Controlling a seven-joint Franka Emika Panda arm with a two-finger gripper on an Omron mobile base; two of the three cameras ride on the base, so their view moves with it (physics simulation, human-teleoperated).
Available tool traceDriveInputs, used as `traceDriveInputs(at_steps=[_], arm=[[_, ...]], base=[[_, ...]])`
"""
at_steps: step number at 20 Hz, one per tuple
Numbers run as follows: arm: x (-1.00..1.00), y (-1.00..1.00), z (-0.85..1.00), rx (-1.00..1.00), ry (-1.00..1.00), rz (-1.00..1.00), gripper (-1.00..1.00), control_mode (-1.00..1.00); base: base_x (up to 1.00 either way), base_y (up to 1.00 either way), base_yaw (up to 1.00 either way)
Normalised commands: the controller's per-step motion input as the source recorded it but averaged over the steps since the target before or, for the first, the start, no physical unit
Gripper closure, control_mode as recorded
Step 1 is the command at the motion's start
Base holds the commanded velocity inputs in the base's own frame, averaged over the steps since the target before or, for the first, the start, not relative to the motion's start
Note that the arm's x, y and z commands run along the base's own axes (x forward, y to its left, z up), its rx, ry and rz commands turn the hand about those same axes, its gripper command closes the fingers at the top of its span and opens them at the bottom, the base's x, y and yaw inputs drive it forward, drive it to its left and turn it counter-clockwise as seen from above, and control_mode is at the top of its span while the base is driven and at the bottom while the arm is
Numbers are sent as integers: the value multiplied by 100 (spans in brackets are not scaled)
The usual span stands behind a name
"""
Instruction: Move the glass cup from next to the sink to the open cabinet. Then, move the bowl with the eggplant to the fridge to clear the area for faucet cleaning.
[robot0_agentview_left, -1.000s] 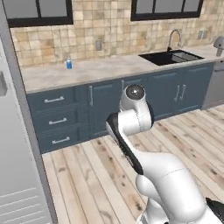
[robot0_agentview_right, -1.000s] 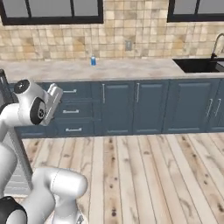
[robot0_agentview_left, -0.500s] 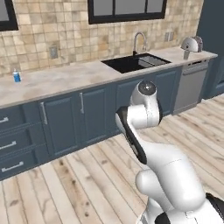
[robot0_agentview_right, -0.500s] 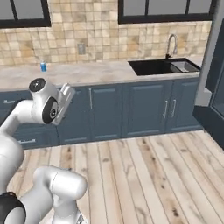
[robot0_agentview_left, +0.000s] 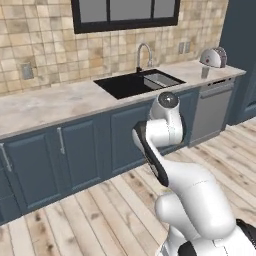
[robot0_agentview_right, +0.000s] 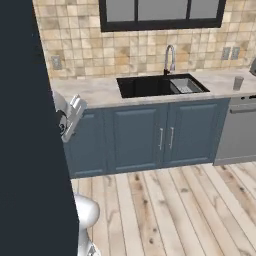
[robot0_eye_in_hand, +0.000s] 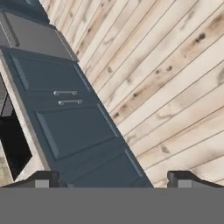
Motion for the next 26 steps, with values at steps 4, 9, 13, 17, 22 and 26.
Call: traceDriveInputs(at_steps=[4, 9, 13, 17, 22, 26], arm=[[0, 0, 0, 0, 0, 0, -100, 100], [0, 0, 0, 0, 0, 0, -100, 100], [0, 0, 0, 0, 0, 0, -100, 100], [0, 0, 0, 0, 0, 0, -100, 100], [0, 0, 0, 0, 0, 0, -100, 100], [0, 0, 0, 0, 0, 0, -100, 100]], base=[[100, -51, -4], [100, 97, -12], [100, 38, -36], [100, -55, -10], [100, -100, 0], [100, -100, 3]])
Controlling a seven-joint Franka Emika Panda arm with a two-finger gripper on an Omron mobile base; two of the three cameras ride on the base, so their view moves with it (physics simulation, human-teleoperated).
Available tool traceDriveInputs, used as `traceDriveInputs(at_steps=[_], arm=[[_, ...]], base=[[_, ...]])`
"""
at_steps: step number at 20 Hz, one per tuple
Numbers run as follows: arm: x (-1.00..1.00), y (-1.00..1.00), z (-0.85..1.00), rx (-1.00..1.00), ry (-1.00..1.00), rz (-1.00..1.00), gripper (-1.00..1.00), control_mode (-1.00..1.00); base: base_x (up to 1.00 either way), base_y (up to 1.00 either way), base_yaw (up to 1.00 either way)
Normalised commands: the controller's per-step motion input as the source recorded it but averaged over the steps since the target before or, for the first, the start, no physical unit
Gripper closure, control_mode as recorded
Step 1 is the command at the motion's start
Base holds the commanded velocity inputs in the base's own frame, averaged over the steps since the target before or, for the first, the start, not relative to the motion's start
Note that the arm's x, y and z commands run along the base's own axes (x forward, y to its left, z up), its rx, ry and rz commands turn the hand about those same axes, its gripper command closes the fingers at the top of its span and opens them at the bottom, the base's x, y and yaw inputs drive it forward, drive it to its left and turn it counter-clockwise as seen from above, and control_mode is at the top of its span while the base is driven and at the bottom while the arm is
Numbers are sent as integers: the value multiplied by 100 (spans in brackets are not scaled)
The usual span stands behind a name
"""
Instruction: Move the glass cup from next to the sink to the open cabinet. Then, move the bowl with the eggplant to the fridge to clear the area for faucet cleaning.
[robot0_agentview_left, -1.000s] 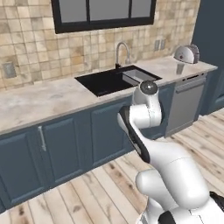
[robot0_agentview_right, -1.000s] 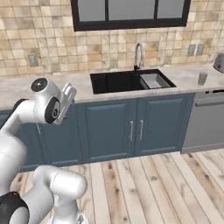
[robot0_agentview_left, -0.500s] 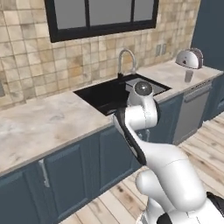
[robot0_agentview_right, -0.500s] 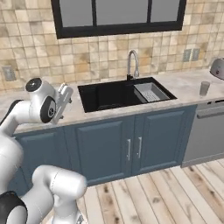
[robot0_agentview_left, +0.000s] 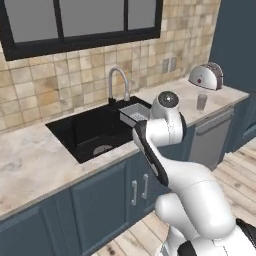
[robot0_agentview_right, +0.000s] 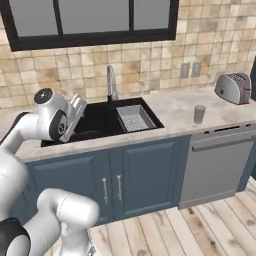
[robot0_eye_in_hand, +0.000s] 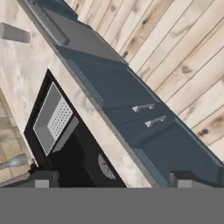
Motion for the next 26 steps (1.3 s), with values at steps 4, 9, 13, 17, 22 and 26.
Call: traceDriveInputs(at_steps=[4, 9, 13, 17, 22, 26], arm=[[0, 0, 0, 0, 0, 0, -100, 100], [0, 0, 0, 0, 0, 0, -100, 100], [0, 0, 0, 0, 0, 0, -100, 100], [0, 0, 0, 0, 0, 0, -100, 100], [0, 0, 0, 0, 0, 0, -100, 100], [0, 0, 0, 0, 0, 0, -100, 100]], base=[[100, -100, 5], [100, -100, 4], [100, -100, 10], [100, -100, 15], [47, -100, 28], [23, -100, 32]])
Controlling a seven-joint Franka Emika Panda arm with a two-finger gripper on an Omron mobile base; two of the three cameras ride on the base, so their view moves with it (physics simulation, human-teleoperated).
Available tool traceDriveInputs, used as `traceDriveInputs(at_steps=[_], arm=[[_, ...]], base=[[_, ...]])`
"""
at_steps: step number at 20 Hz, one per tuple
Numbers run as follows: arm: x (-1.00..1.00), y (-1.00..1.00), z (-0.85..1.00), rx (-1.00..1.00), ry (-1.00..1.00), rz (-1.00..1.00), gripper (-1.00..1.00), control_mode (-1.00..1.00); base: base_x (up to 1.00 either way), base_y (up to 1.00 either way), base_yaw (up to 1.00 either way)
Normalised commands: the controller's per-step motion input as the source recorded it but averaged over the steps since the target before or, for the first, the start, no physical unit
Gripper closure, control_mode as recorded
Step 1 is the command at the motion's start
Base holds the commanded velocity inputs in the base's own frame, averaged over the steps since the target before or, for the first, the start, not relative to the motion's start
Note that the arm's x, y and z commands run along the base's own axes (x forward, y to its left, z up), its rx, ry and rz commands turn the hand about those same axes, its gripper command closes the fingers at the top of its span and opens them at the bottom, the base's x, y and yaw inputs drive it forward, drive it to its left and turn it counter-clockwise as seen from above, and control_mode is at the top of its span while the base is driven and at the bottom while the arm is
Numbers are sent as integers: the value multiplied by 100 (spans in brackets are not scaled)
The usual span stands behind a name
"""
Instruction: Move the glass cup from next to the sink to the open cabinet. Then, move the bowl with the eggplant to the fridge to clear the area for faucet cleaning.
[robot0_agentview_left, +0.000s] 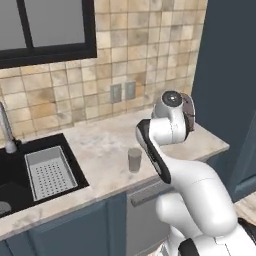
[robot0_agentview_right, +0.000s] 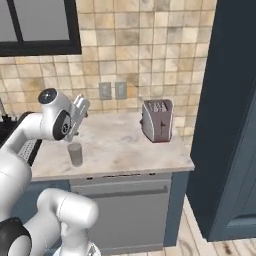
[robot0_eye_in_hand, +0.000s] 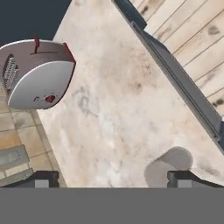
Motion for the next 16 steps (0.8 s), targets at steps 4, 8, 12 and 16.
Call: traceDriveInputs(at_steps=[4, 8, 12, 16], arm=[[0, 0, 0, 0, 0, 0, -100, 100], [0, 0, 0, 0, 0, 0, -100, 100], [-3, 5, -15, 0, 11, 44, -100, -100], [7, 0, -17, 0, 26, 79, -100, -100]], base=[[11, -74, 46], [0, 5, 80], [-6, 18, 42], [0, 0, 0]])
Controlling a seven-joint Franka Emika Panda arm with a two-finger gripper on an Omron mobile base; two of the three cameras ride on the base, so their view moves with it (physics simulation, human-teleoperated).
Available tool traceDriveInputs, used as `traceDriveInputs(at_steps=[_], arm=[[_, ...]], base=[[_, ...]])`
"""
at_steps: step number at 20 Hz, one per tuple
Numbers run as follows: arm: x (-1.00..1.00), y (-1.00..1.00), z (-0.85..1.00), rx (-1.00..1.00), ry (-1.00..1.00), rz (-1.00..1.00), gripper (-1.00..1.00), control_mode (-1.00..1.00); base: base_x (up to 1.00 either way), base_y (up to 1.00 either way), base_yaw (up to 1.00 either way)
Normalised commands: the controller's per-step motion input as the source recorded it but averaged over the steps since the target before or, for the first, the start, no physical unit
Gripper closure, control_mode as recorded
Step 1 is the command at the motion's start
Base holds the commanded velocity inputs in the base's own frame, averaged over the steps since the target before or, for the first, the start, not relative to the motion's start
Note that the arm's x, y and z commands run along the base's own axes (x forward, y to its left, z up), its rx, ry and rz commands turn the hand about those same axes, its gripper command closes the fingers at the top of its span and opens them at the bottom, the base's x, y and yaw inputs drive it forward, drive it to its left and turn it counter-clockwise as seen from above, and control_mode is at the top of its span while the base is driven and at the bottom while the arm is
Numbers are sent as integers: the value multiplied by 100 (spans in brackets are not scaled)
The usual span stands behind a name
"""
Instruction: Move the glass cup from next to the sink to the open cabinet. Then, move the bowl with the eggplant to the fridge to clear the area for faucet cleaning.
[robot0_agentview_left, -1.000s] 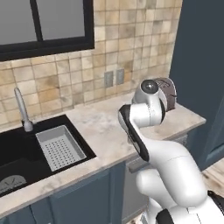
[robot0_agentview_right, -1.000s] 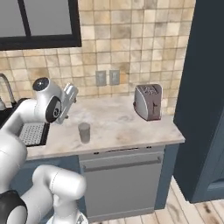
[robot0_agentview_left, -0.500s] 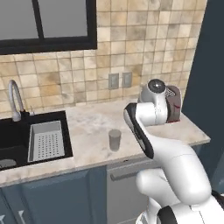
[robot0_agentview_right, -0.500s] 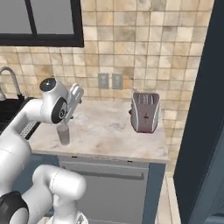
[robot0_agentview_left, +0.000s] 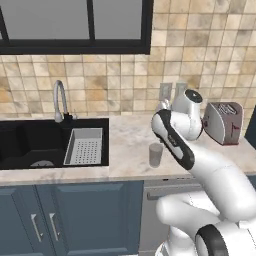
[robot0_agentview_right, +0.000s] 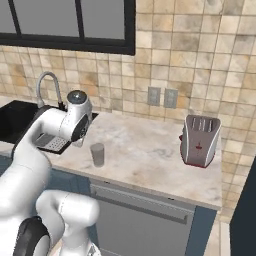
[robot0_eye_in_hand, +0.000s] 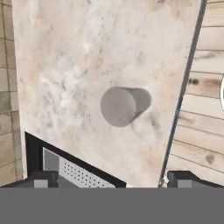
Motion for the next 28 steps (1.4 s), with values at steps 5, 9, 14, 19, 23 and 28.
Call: traceDriveInputs(at_steps=[5, 9, 14, 19, 23, 28], arm=[[19, -2, -18, 0, 32, 72, -100, -100], [3, -10, -26, -14, 7, 56, -100, -100], [-3, -5, -56, -30, -20, 34, -100, -100], [13, -30, -49, -12, -22, 24, -100, -100], [62, -29, -19, 0, -14, 6, -100, -100], [69, -11, -6, 0, 4, 1, -100, -100]], base=[[0, 0, 0], [0, 0, 0], [0, 0, 0], [0, 0, 0], [0, 0, 0], [0, 0, 0]])
